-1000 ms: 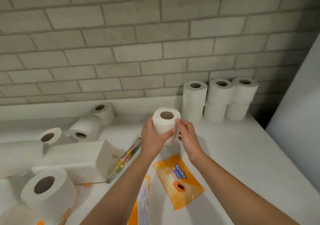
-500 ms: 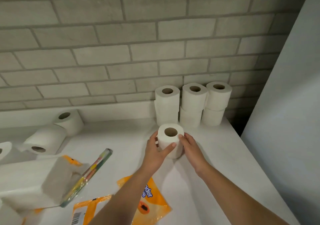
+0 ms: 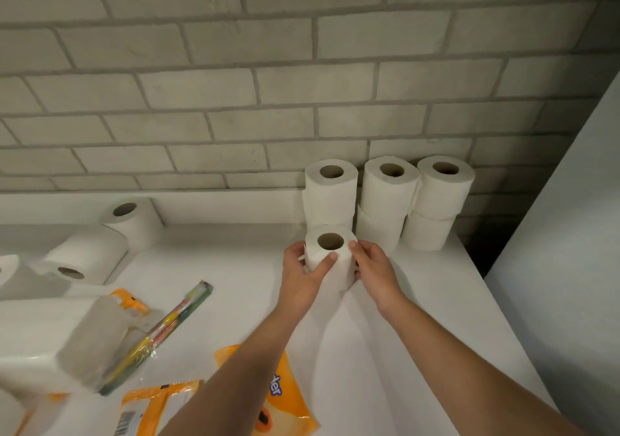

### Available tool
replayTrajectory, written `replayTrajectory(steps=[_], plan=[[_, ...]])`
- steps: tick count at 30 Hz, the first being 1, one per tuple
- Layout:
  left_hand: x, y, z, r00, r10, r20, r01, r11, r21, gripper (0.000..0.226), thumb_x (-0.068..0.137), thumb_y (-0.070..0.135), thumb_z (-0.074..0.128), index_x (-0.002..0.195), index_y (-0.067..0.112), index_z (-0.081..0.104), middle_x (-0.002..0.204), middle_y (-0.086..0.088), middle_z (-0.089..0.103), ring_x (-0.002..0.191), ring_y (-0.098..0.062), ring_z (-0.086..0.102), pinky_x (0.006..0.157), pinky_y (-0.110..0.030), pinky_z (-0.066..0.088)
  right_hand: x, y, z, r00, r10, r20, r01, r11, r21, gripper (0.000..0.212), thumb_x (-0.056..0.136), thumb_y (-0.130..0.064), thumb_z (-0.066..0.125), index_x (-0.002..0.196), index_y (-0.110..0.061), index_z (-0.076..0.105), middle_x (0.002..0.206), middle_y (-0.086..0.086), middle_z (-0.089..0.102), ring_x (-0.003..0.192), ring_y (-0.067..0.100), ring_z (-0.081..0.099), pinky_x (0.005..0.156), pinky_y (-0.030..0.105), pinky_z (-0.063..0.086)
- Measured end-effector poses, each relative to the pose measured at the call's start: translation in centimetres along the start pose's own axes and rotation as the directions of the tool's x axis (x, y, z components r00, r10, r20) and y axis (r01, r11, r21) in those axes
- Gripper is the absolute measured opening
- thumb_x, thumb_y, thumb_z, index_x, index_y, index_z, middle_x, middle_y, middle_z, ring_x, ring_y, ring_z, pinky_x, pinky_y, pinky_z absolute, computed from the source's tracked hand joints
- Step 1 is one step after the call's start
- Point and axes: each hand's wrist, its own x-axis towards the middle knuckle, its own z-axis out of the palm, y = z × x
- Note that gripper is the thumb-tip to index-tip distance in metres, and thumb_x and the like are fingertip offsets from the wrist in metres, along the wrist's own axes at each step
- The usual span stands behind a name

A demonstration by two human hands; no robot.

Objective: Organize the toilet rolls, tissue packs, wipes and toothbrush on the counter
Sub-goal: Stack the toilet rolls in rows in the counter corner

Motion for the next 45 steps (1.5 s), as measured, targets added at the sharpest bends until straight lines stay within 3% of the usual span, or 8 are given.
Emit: replayTrajectory(steps=[11,16,20,23,28,35,39,45], plan=[[0.0,-0.1,0.1,1.0,-0.006,-0.015,0.006,1.0,0.012,0.064,0.08,0.035,0.081,0.131,0.016,0.048,0.124,0.006,0.058,0.111,-0.012,0.061,0.085,-0.018,0.048,-1.2,-1.4,0.0,1.0,-0.003,-0.009,0.003,0.999,-0.049,0.07,0.069,-0.07,0.051,0.119,-0.023,0.063,0.114,-0.005,0.07,0.107,0.016,0.064,0.098,0.043,0.05],[-0.3,0.2,-0.1,0.999,0.026,-0.039,-0.022,0.996,0.087,0.047,0.079,0.043,0.079,0.119,0.025,0.06,0.114,0.014,0.065,0.11,-0.009,0.063,0.088,-0.022,0.047,-3.0,-3.0,-0.3,0.999,-0.025,-0.045,0.021,0.997,-0.08,0.035,0.096,-0.032,0.056,0.125,-0.013,0.057,0.115,-0.003,0.06,0.105,0.014,0.056,0.089,0.025,0.041],[-1.4,0.9,-0.8,0.998,-0.013,-0.055,0.021,0.987,0.156,0.08,0.078,0.057,0.071,0.144,0.019,0.046,0.144,0.003,0.048,0.133,-0.019,0.046,0.112,-0.039,0.039,-4.4,-3.6,0.0,0.983,-0.12,-0.138,0.092,0.976,-0.196,0.037,0.093,-0.027,0.059,0.127,-0.013,0.058,0.13,0.005,0.054,0.117,0.021,0.053,0.099,0.03,0.042],[-2.4,1.5,-2.2,0.996,-0.022,-0.087,0.04,0.978,0.203,0.061,0.087,0.046,0.069,0.14,0.021,0.051,0.144,0.0,0.049,0.13,-0.02,0.049,0.109,-0.036,0.041,-6.1,-4.2,0.7,0.97,-0.167,-0.175,0.12,0.96,-0.252,0.032,0.092,-0.021,0.058,0.123,-0.017,0.06,0.127,0.005,0.048,0.121,0.023,0.049,0.102,0.032,0.04],[-5.6,3.2,-6.9,0.988,0.053,-0.147,-0.025,0.982,0.186,0.026,0.095,0.032,0.063,0.117,0.018,0.067,0.103,0.014,0.065,0.09,0.0,0.059,0.069,0.0,0.04,-9.4,-5.1,4.1,0.979,-0.203,-0.013,0.196,0.957,-0.213,0.022,0.091,-0.016,0.059,0.113,-0.014,0.065,0.115,0.002,0.058,0.102,0.015,0.055,0.087,0.024,0.04],[-11.0,3.8,-18.1,0.925,0.16,-0.345,-0.054,0.954,0.296,0.014,0.096,0.035,0.061,0.104,0.027,0.068,0.095,0.016,0.069,0.091,-0.002,0.065,0.084,-0.025,0.052,-15.1,-4.8,12.6,0.946,-0.156,0.285,0.207,0.966,-0.156,0.008,0.091,-0.019,0.06,0.094,-0.017,0.068,0.093,-0.008,0.065,0.087,0.013,0.06,0.082,0.031,0.048],[-14.5,4.0,-25.2,0.868,0.244,-0.433,0.014,0.858,0.513,0.019,0.096,0.034,0.058,0.111,0.029,0.067,0.106,0.014,0.068,0.096,-0.001,0.063,0.084,-0.025,0.052,-18.7,-4.4,18.3,0.9,-0.108,0.423,0.206,0.959,-0.195,0.011,0.091,-0.026,0.059,0.089,-0.017,0.065,0.091,-0.001,0.066,0.09,0.022,0.063,0.085,0.04,0.051],[-17.9,2.7,-34.0,0.741,0.402,-0.538,0.295,0.525,0.798,0.038,0.088,0.032,0.065,0.125,0.026,0.06,0.122,0.006,0.061,0.119,-0.022,0.052,0.097,-0.039,0.037,-22.6,-3.7,24.6,0.848,-0.028,0.529,0.173,0.959,-0.226,0.013,0.093,-0.025,0.055,0.09,-0.018,0.065,0.088,0.001,0.065,0.085,0.02,0.062,0.076,0.035,0.049]])
